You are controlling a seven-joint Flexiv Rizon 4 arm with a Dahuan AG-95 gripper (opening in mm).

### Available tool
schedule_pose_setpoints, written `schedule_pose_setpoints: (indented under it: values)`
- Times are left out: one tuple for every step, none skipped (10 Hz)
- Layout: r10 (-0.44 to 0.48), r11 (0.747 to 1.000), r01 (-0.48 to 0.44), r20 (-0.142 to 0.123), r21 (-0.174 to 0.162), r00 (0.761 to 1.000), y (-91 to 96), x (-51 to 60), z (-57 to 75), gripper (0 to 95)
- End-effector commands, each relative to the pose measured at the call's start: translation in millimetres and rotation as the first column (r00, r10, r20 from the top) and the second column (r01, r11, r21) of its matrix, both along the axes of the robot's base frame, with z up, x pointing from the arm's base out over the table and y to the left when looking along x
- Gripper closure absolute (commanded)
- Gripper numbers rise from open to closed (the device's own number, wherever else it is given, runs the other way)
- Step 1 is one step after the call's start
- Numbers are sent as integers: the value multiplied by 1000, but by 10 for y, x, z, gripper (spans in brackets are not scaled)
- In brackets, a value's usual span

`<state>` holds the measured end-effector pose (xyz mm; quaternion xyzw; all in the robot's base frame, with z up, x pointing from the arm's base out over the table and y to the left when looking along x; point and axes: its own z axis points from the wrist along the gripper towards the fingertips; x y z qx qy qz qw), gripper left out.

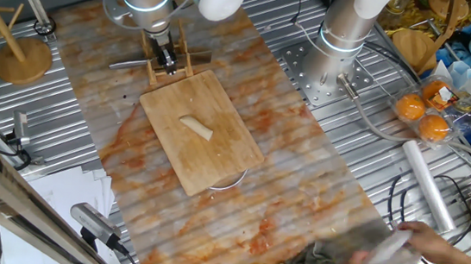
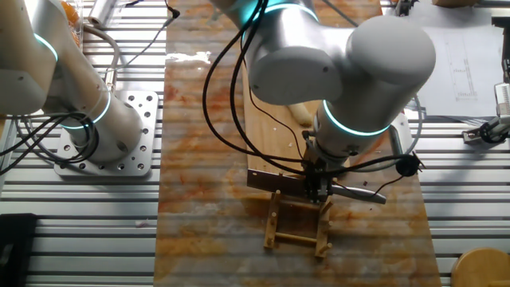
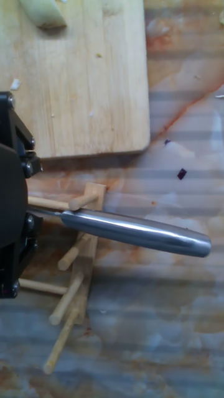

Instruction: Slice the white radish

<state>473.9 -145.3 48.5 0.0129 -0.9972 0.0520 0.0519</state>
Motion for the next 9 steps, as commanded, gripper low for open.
schedule_pose_setpoints:
  values:
    - [-1,1000,1,-2,-4,1000,-7,-27,-28,570]
    - [0,1000,0,-3,-6,1000,-10,-38,-44,570]
    - [1,1000,-1,-3,-7,1000,-13,-50,-64,570]
    - [3,1000,-3,-3,-11,1000,-19,-73,-93,570]
    - [5,1000,-5,-4,-14,1000,-25,-89,-111,570]
    - [7,1000,-7,-4,-16,1000,-29,-100,-120,570]
    - [10,1000,-10,-4,-17,1000,-40,-114,-126,570]
    - [12,1000,-12,-7,-19,1000,-50,-119,-110,570]
    - [14,1000,-14,-7,-19,1000,-56,-123,-111,570]
